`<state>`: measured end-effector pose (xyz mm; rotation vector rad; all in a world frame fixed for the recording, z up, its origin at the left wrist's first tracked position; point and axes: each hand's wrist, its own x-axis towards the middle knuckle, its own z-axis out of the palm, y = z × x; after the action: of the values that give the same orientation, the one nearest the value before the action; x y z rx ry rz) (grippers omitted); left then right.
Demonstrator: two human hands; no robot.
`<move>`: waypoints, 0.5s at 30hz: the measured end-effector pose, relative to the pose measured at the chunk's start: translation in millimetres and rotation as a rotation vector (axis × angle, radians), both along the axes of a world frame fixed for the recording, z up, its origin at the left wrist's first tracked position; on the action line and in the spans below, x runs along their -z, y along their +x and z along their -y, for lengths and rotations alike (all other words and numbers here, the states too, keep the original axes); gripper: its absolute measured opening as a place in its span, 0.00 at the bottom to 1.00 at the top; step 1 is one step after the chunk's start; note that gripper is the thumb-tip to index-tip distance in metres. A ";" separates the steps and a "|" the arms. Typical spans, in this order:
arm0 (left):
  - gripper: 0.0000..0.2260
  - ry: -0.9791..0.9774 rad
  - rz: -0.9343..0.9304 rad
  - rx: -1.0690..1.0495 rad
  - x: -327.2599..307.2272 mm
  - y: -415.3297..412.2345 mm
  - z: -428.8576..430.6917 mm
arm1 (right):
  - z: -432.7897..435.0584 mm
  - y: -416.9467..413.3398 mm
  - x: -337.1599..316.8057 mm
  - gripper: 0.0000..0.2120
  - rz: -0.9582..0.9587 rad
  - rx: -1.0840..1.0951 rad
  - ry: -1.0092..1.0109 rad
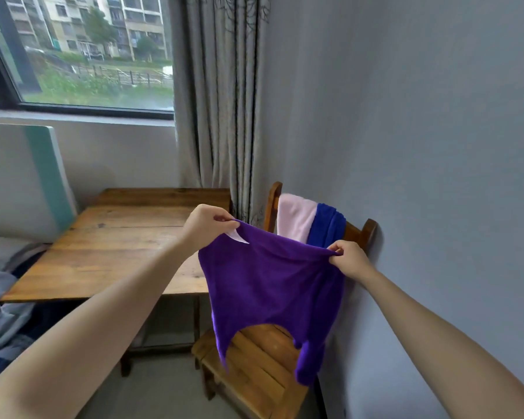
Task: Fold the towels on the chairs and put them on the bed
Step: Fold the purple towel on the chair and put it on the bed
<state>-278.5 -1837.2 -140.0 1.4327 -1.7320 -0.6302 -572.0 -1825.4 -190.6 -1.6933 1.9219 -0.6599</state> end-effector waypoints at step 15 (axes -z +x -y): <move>0.06 0.078 0.496 0.281 -35.3 -11.2 -11.6 | -31.9 132.6 -8.9 0.10 0.578 -0.401 0.185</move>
<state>-289.7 -1825.6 -104.7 1.4981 -2.3486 -0.5179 -439.5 -1793.4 -181.7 -1.4963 1.1663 -0.6901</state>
